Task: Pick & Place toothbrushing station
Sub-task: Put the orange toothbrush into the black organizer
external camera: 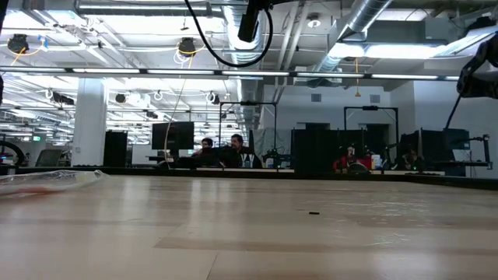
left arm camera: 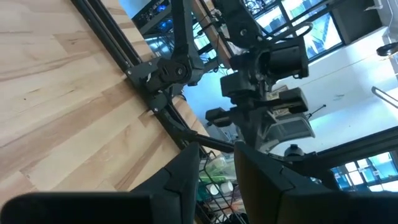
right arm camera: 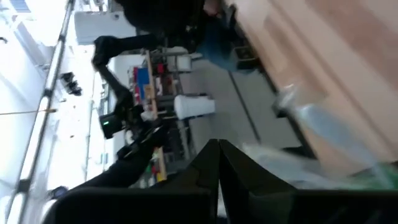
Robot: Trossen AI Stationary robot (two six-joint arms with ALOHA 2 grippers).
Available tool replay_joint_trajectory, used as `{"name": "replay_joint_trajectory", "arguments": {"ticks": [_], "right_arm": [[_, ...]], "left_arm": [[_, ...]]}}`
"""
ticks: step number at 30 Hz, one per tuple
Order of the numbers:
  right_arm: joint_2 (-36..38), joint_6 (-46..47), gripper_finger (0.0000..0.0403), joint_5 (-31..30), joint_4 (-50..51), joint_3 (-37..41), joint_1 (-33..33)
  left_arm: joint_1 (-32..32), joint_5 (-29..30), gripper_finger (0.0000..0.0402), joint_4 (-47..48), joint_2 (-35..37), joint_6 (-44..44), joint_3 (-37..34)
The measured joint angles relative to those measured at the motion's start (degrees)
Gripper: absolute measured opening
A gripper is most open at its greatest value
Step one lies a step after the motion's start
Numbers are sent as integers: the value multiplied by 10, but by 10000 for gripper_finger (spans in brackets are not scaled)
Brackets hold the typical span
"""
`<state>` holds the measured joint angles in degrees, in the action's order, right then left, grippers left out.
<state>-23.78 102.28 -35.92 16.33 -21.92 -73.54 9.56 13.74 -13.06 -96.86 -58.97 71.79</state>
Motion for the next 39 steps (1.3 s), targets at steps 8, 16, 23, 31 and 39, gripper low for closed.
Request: {"name": "replay_joint_trajectory", "arguments": {"ticks": [8,16,23,31,39], "right_arm": [[-28,25,0,34,-19,-1,0],[-74,77,0,76,-2,-1,0],[-77,43,0,77,-1,-26,1],[-77,-70,0,59,-1,-79,2],[-61,-184,0,56,-1,-107,41]], "left_arm": [[0,5,97,0,0,6,0],[2,13,97,0,0,14,0],[2,13,97,0,0,14,0],[5,41,74,16,0,22,0],[6,23,4,124,0,-21,0]]}}
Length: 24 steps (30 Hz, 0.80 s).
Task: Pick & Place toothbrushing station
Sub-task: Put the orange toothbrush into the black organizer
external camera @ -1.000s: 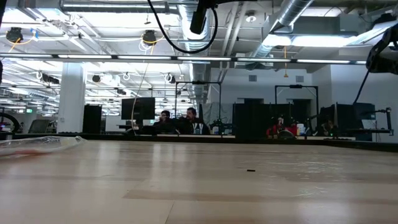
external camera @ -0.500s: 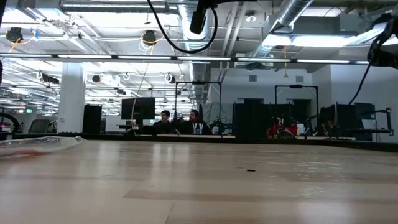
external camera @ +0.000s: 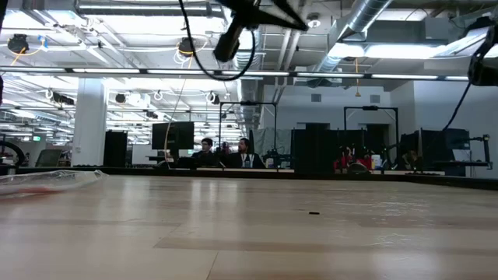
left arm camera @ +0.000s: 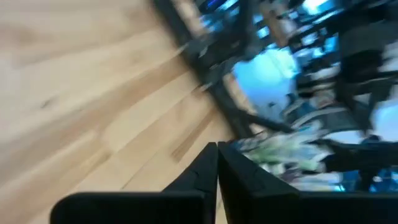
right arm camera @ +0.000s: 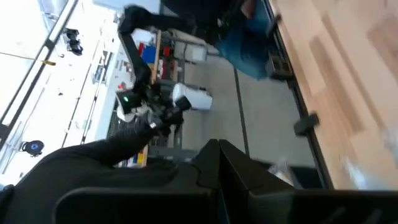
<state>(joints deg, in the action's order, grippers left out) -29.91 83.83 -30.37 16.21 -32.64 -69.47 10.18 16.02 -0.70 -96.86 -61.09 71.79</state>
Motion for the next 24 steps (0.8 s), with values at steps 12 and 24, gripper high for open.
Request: {"name": "replay_joint_trajectory", "arguments": {"ticks": [12,24], "right_arm": [[46,-105,0,20,-1,-20,103],[48,-125,0,32,-4,-19,173]], "left_arm": [[11,-81,0,197,0,-114,0],[34,-166,0,430,0,-228,0]]}}
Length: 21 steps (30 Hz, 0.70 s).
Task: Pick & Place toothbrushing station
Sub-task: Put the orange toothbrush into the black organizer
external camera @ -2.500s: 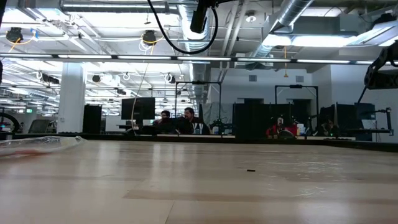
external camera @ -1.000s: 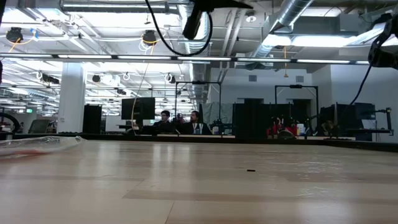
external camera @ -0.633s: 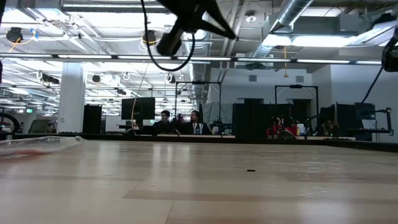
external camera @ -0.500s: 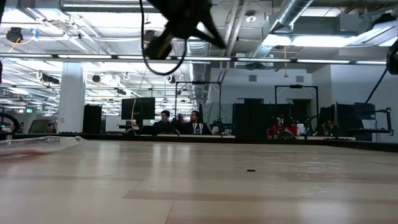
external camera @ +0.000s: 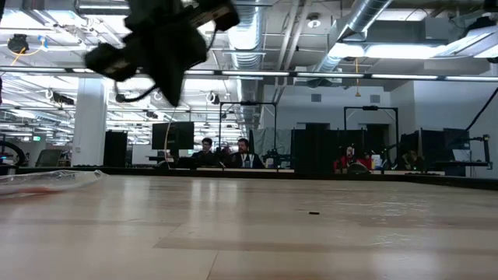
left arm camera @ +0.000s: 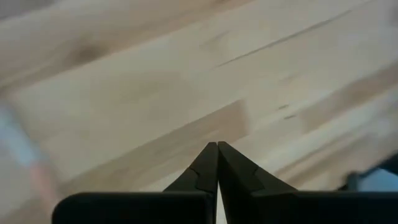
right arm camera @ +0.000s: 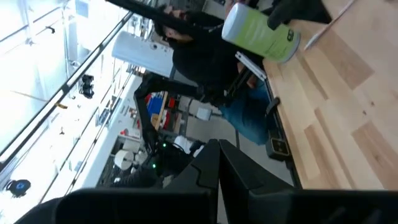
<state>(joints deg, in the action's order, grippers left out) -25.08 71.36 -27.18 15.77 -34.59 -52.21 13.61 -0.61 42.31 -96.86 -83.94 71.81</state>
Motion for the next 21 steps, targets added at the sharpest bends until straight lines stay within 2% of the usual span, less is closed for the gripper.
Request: {"name": "replay_joint_trajectory", "arguments": {"ticks": [6,10,13,21], "right_arm": [[0,-1,0,2,0,0,26],[0,-18,0,2,-12,0,38],[0,-37,0,2,-26,0,45],[0,-45,0,2,-28,0,63]], "left_arm": [[9,-61,3,107,0,-54,0],[20,-85,19,162,0,-79,0],[30,-90,49,193,0,-90,-2],[49,-103,168,174,1,-125,-48]]}}
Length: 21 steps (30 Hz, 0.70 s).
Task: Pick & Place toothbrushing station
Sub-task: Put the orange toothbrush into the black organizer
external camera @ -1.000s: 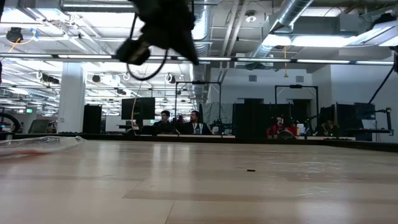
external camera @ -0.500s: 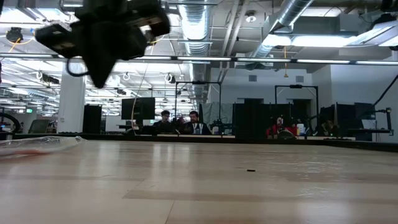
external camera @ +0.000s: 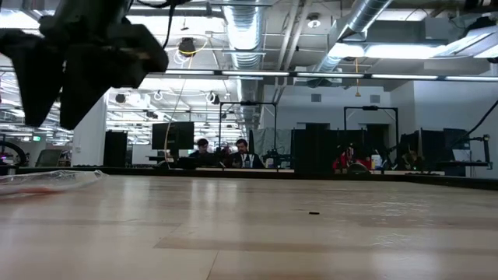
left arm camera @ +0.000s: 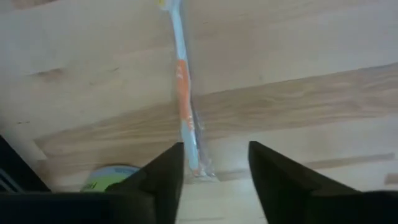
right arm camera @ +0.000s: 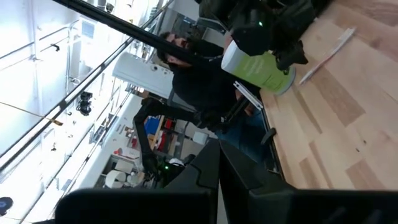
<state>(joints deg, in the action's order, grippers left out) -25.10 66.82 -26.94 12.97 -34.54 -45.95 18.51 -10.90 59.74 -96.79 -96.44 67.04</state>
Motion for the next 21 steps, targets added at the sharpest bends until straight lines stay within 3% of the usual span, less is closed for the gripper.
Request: {"name": "replay_joint_trajectory", "arguments": {"ticks": [8,21], "right_arm": [[0,-9,0,0,-2,0,9],[0,-14,0,-1,-2,0,13]], "left_arm": [[9,-10,238,-39,0,-10,-41],[14,-3,241,-81,0,-31,-87]]}}
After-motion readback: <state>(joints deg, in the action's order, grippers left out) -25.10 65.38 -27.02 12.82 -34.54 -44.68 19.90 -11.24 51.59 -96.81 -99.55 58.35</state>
